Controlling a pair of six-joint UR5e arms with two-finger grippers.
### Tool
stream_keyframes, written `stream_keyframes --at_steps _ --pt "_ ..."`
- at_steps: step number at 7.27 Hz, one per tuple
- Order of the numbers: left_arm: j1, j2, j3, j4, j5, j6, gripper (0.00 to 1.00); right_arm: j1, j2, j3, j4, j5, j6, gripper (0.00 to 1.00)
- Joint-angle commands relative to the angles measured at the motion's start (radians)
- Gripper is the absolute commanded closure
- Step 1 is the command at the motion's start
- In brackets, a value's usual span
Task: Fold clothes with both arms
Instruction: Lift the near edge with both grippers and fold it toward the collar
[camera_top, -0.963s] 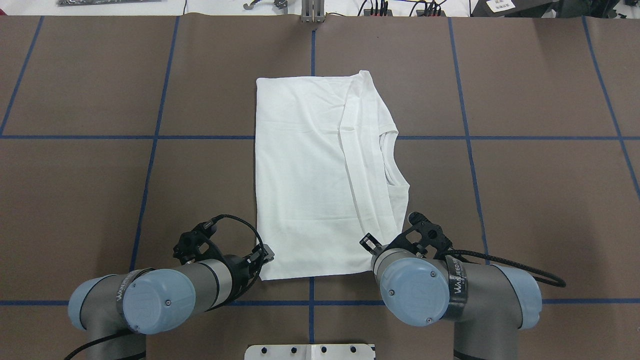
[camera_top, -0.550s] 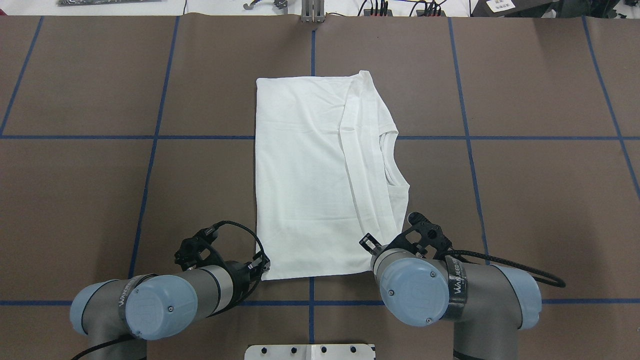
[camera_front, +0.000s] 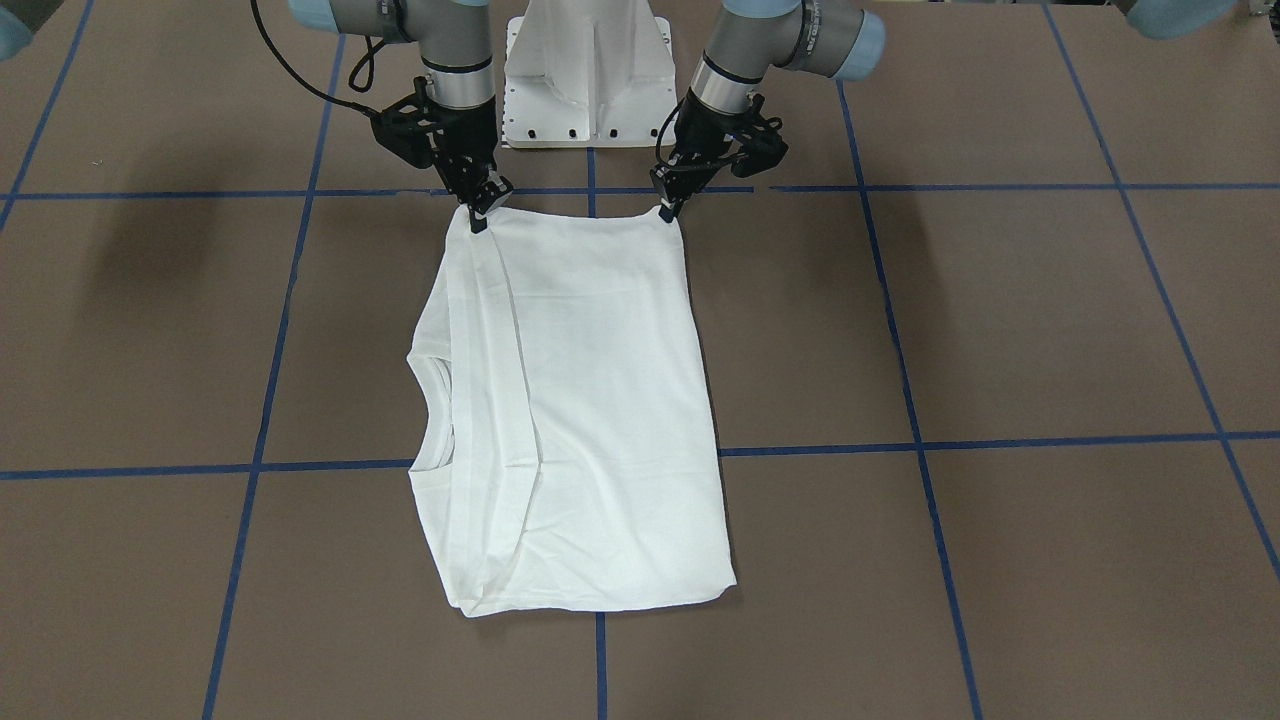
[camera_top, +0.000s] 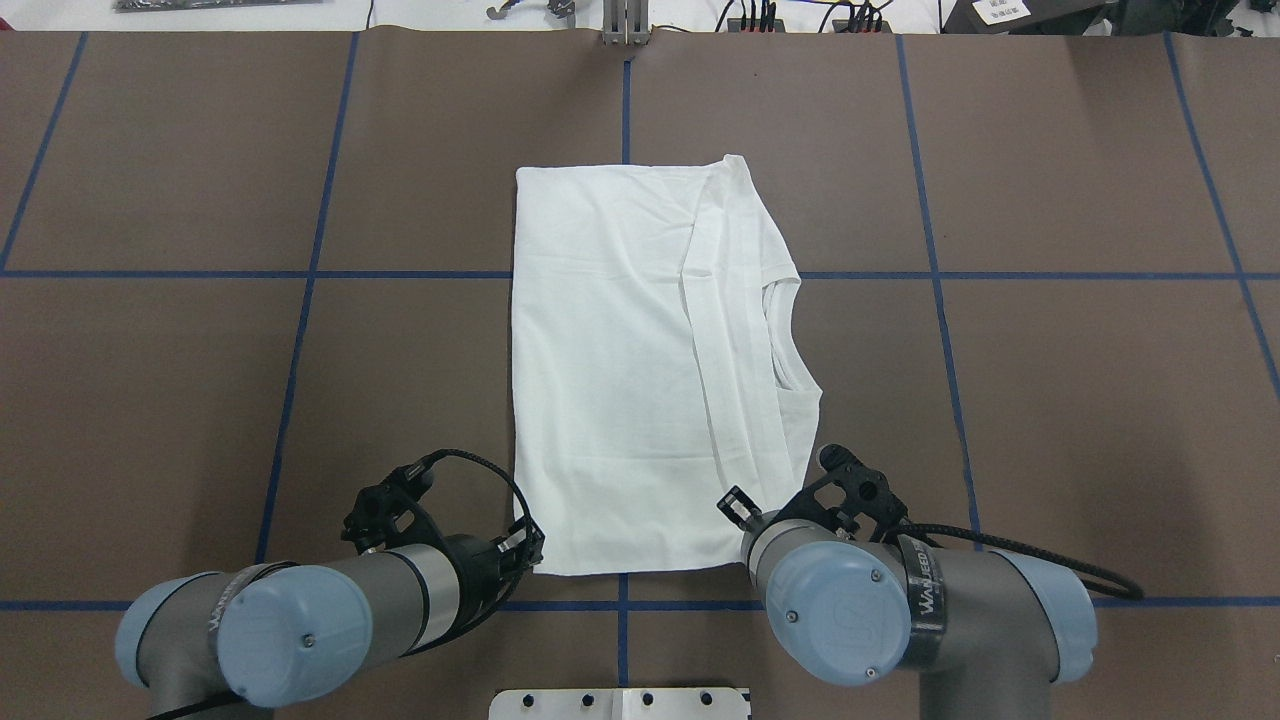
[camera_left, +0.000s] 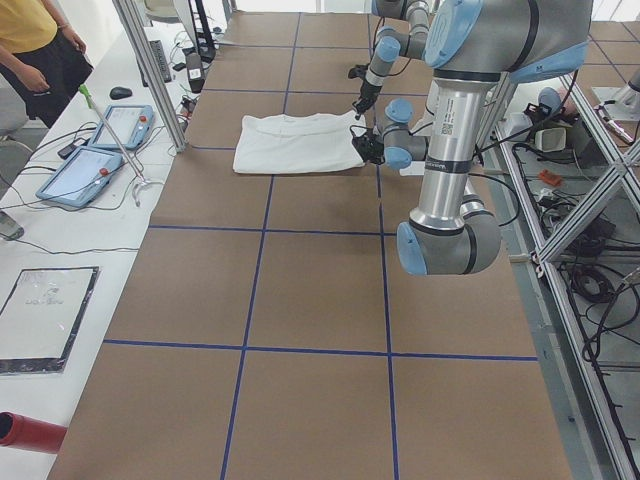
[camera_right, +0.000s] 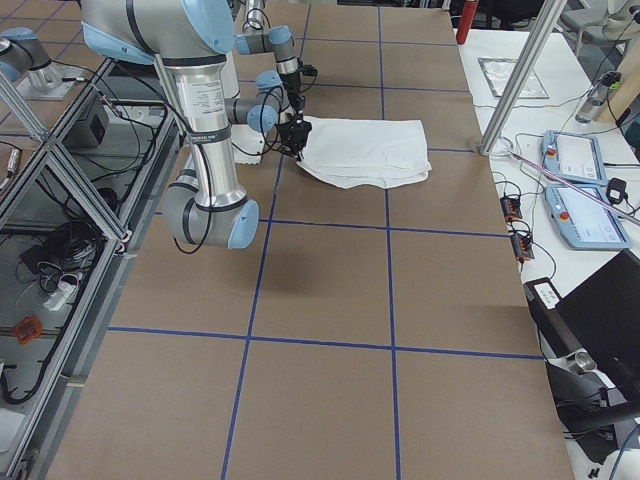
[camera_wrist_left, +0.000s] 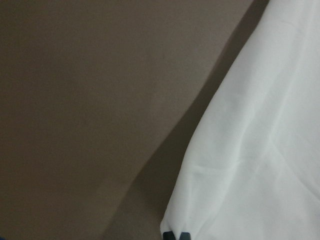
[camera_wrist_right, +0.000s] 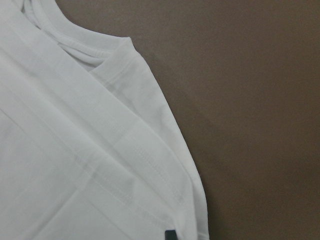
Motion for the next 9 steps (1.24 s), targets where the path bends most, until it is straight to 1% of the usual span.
stream_keyframes --at_steps 1,2,3,4,5,6,7,8,9 --pt "0.041 0.078 -0.182 0.015 -0.001 -0.004 1.00 -0.065 -0.048 0.136 -0.088 -0.004 0.065 1.00" --pt "0.039 0.066 -0.236 0.067 -0.010 0.004 1.00 -0.032 -0.046 0.211 -0.169 0.005 0.056 1.00" --pt "-0.002 0.036 -0.245 0.099 -0.048 0.033 1.00 0.019 -0.021 0.221 -0.210 0.037 0.033 1.00" --pt "-0.116 -0.068 -0.226 0.173 -0.111 0.151 1.00 0.081 0.014 0.212 -0.216 0.098 -0.037 1.00" --pt "-0.216 -0.133 -0.152 0.231 -0.166 0.231 1.00 0.153 0.046 0.189 -0.215 0.129 -0.102 1.00" --pt "-0.291 -0.167 -0.071 0.223 -0.196 0.305 1.00 0.236 0.091 0.122 -0.198 0.200 -0.195 1.00" --pt "-0.358 -0.198 -0.012 0.222 -0.200 0.350 1.00 0.311 0.150 0.028 -0.166 0.253 -0.266 1.00" --pt "-0.401 -0.222 0.058 0.197 -0.220 0.397 1.00 0.371 0.172 -0.055 -0.091 0.307 -0.307 1.00" --pt "-0.435 -0.242 0.127 0.145 -0.236 0.407 1.00 0.427 0.195 -0.147 -0.010 0.347 -0.338 1.00"
